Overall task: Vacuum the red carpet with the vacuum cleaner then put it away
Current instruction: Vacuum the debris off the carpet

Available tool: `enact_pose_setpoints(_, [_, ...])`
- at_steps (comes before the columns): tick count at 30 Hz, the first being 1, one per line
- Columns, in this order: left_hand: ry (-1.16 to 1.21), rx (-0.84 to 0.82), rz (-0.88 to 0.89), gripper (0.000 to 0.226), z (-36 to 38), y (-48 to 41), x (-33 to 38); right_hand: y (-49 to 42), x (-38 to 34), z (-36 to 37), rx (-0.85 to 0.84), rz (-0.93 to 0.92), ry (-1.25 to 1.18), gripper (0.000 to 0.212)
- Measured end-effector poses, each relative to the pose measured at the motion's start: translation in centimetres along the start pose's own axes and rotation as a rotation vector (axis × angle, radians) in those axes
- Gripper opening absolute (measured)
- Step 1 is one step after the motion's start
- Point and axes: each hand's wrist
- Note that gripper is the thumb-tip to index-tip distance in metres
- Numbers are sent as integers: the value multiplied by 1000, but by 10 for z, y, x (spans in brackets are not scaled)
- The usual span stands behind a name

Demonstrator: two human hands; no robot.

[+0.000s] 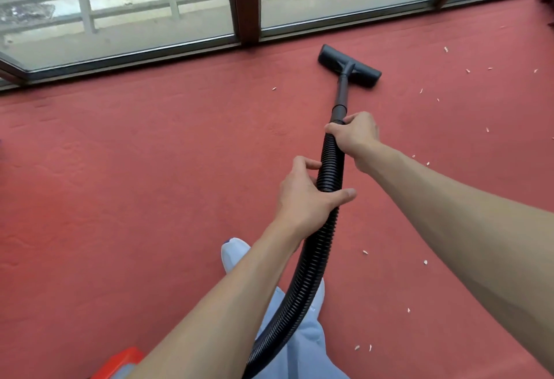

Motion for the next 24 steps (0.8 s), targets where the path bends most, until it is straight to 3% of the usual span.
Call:
enact_pose_setpoints(5, [-85,-86,29,47,-37,4,13,24,-8,9,36,54,-221,52])
enact_pose_setpoints(7, [-110,-165,39,46,-59,12,24,38,-12,6,13,53,-278,47])
enact_pose_setpoints(12, [-96,-259,4,38,-110,39,52,64,-28,7,-105,-23,-188,34])
enact_pose_setpoints(20, [-121,-364,-114,41,-160,75,65,110,-33,9,-319,-141,-24,34])
enact_pose_setpoints(24, [-114,-346,-125,39,-164,81,61,115,-28,16,-296,-112,-18,38])
Point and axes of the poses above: each hand's wrist, its own y-axis away from the middle knuckle, its own z-axis out of the palm, x = y × z, and after that the axes turned 12 degrees about y, right-handed
